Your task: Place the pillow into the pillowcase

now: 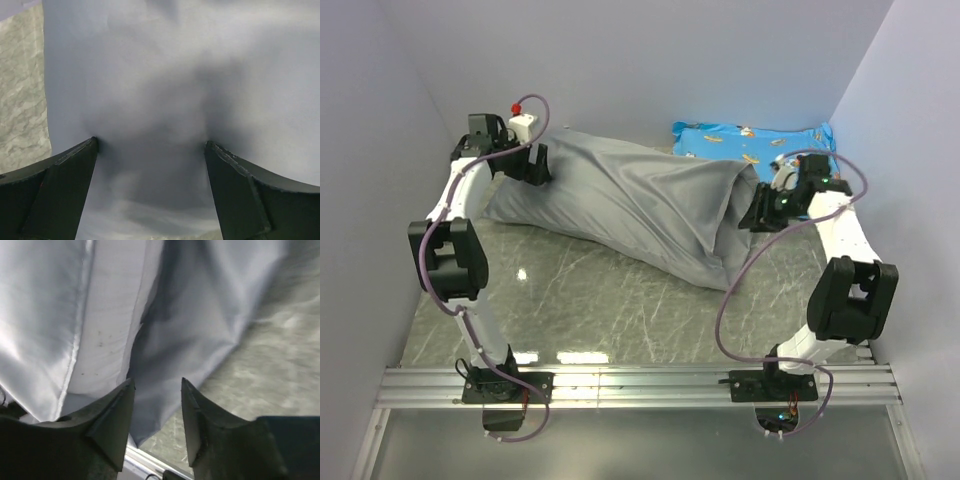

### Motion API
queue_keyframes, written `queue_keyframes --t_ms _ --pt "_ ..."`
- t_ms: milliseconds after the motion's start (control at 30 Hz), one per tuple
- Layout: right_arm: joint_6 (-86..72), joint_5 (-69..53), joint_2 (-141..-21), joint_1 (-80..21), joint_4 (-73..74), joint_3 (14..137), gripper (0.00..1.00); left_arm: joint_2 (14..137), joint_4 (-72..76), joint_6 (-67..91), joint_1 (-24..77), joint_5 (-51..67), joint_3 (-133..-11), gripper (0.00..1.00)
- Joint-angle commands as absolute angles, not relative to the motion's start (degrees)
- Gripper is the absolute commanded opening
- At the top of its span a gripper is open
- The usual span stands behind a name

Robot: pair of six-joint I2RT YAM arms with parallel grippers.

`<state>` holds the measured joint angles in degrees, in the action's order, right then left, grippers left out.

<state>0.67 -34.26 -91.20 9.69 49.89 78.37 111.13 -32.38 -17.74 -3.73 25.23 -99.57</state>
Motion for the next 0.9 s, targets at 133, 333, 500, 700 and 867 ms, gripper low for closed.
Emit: queue_keyframes --t_ms 133,333,500,700,867 --pt "-4.7 -44.4 -90.3 -5.3 34.6 66.7 0.45 93.7 -26.1 -12.0 -3.2 43.6 -94.7 0.95" --pt "-6.4 -51.7 -90.4 -20.3 29.9 66.4 0.43 86.7 -24.6 -8.6 4.5 46.2 -89.9 0.92" --pt "-7.5 -57.7 -76.4 -17.7 30.5 65.0 0.45 81.1 -23.0 -9.9 13.3 42.6 -80.6 0.91" --pt "-6.1 -40.3 -60.3 -5.2 37.4 60.6 0.47 76.7 -15.6 -11.9 33.0 21.8 -71.0 0.92" --pt "-9.0 -27.6 -58.9 -1.1 38.1 55.1 0.41 81.7 -11.5 -20.1 48.2 0.2 -71.8 0.98"
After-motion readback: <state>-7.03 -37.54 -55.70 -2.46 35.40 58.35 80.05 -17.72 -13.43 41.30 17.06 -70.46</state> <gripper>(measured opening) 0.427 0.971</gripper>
